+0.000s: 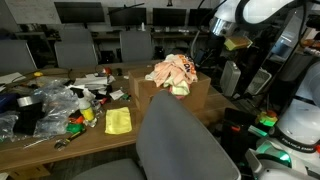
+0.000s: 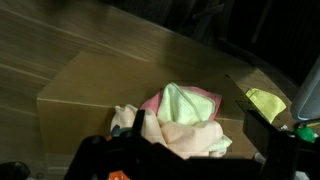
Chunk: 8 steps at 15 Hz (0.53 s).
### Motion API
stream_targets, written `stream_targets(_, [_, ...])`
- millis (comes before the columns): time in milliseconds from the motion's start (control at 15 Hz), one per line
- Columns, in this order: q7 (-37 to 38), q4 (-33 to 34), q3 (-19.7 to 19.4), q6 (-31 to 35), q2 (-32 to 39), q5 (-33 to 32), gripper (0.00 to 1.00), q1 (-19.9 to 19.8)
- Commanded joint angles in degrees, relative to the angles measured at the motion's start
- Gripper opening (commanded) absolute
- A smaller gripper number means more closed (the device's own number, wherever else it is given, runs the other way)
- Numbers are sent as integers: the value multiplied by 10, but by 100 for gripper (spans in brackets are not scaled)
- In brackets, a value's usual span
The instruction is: Pick the clothes on the back rest of the chair and put them on the box
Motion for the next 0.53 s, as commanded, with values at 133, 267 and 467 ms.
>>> stream_targets(133, [-37, 1, 18, -38, -78, 11, 100, -6])
stream_targets(267, [-62, 1, 14, -47, -89, 12, 100, 0])
stream_targets(467, [-51, 0, 21, -41, -76, 10, 100, -10])
